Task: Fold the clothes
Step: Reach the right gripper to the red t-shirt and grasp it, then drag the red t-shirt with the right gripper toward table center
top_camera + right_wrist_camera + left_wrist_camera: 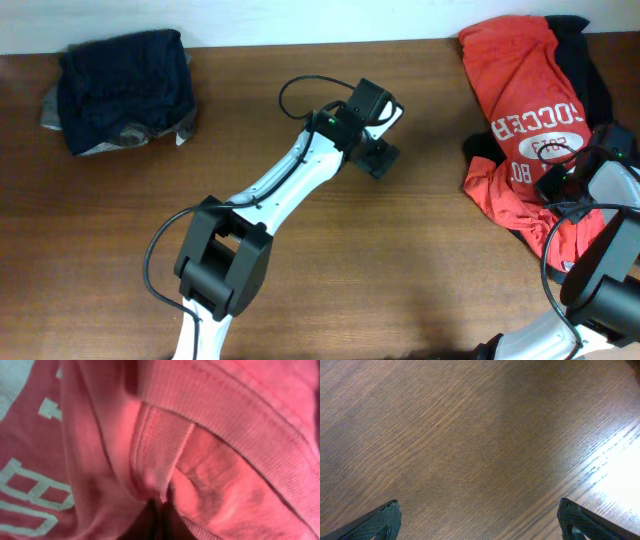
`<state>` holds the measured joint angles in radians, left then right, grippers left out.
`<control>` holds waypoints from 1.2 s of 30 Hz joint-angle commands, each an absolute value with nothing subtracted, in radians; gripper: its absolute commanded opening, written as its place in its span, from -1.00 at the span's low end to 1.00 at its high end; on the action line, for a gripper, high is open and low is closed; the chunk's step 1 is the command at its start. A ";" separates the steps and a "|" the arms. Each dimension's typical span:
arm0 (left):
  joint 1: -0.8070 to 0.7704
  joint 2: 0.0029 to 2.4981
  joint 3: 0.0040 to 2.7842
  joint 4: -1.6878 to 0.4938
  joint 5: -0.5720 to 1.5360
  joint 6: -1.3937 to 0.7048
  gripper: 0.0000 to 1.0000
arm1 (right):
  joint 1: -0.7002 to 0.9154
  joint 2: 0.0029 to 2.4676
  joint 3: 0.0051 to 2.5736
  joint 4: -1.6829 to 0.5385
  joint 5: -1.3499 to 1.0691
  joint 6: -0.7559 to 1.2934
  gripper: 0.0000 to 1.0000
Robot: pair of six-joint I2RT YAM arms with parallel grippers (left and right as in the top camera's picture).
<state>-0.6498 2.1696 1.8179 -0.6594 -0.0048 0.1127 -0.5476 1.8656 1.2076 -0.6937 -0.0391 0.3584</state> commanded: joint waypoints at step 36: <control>-0.110 1.918 2.183 -1.026 0.003 0.118 0.98 | 0.056 1.557 1.366 -0.595 -0.405 0.327 -0.92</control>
<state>-0.1417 1.9400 2.1593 -1.0122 -0.0048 0.1123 -0.0345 1.5745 1.3499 -0.6430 -0.3904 0.2672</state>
